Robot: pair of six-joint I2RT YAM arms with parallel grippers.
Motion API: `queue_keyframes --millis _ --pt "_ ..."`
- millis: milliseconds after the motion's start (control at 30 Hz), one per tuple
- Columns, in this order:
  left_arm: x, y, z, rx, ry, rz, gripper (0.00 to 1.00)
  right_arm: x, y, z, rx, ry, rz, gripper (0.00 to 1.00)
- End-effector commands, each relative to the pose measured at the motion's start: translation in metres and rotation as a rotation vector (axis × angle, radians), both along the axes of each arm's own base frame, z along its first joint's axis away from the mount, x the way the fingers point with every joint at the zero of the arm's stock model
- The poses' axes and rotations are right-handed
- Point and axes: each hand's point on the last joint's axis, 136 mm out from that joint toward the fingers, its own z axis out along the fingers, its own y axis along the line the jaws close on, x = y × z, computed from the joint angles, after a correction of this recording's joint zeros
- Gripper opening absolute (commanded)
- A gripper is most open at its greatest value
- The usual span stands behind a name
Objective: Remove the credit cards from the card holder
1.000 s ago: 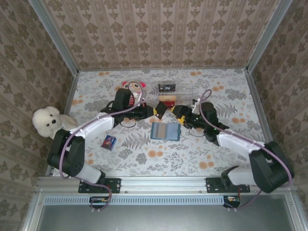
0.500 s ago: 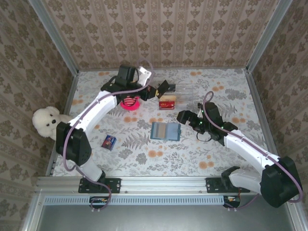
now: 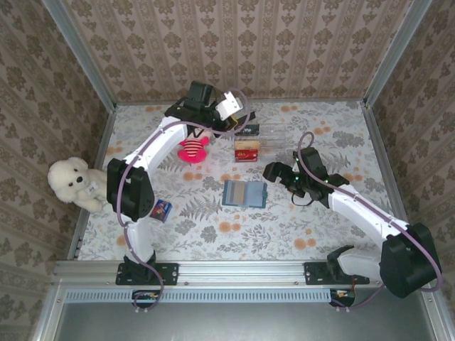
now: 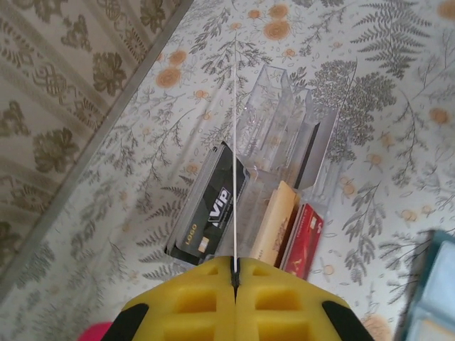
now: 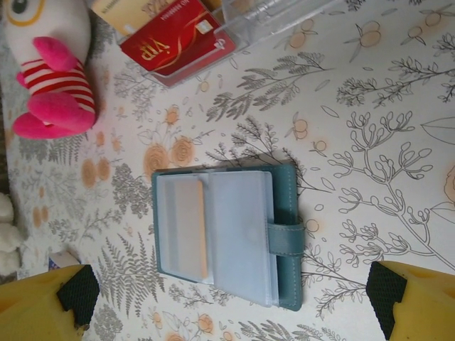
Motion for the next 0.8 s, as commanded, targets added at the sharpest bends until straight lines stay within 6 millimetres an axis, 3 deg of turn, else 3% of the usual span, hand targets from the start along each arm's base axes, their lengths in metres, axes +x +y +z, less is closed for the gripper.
queue_keyframes --millis 0,267,333,767 --pt "0.0 0.001 0.0 0.058 -0.088 -0.147 0.0 0.008 0.001 0.007 -0.01 0.006 0.001 1.0" --pt "-0.002 -0.009 -0.017 0.027 -0.05 -0.329 0.0 0.011 0.004 0.005 -0.017 0.043 0.021 1.0" --pt "0.009 0.002 -0.022 0.037 -0.038 -0.326 0.0 0.011 0.004 0.004 -0.015 0.047 0.022 1.0" --pt "0.02 -0.006 -0.052 0.078 -0.057 -0.41 0.0 0.011 0.008 -0.006 0.018 0.071 0.02 1.0"
